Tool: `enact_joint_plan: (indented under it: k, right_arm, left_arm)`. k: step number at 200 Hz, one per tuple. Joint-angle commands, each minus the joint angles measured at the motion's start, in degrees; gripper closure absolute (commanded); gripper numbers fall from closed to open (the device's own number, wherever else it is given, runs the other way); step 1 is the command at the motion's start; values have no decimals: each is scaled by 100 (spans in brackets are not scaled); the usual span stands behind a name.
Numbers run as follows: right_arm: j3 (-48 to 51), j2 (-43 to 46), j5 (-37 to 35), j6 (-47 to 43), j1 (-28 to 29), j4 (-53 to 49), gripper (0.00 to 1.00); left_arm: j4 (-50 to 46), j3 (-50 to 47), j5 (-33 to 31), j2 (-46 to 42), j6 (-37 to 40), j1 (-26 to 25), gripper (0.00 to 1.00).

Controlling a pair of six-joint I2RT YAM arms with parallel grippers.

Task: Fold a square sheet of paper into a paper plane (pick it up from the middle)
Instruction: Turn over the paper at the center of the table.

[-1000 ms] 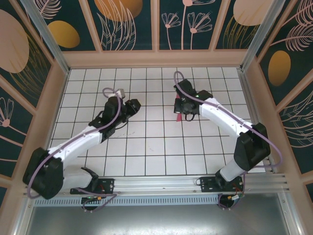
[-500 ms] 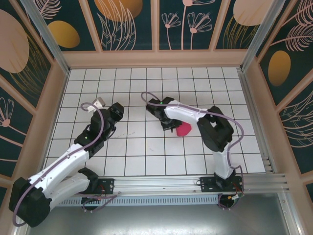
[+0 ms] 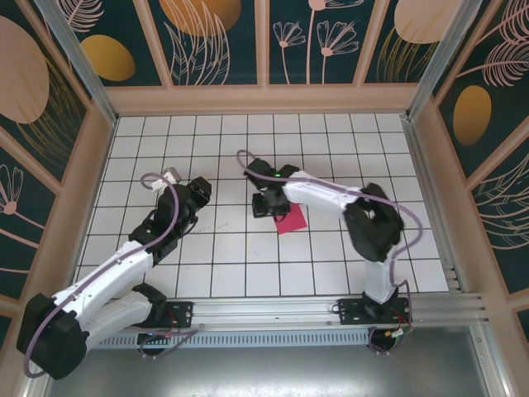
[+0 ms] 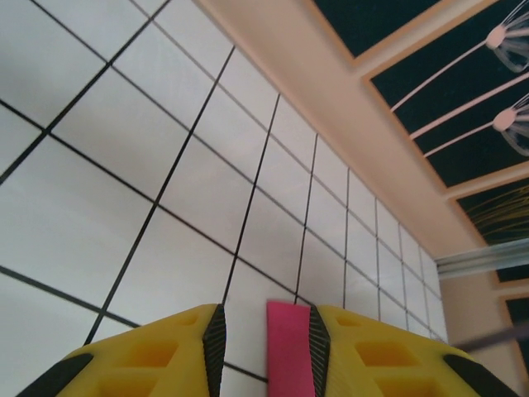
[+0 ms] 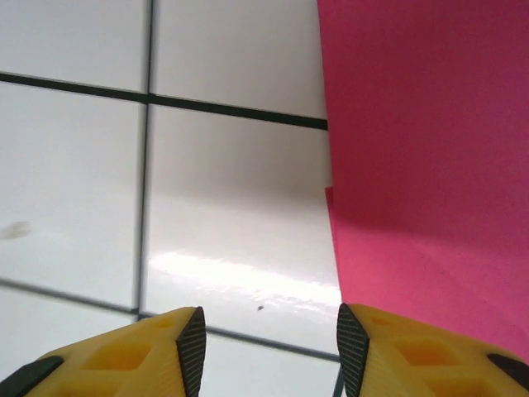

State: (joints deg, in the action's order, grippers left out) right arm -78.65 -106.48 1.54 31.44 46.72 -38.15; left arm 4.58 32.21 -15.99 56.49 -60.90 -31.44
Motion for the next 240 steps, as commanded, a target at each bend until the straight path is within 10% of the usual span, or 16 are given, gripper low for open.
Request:
enact_joint_plan:
  k: [1,51,240]
  right_arm:
    - [970,984,1305,165,-611,1492,55]
    - [2701,1454,2628,342,-1508,3009,87]
    - [3443,1023,2394,2291,-1209,4446,85]
  left_arm:
    - [291,171,460,304,138,22,64]
    - [575,502,1240,1102,272,18,63]
    - [1067,1065,2589,2375,281,21,63]
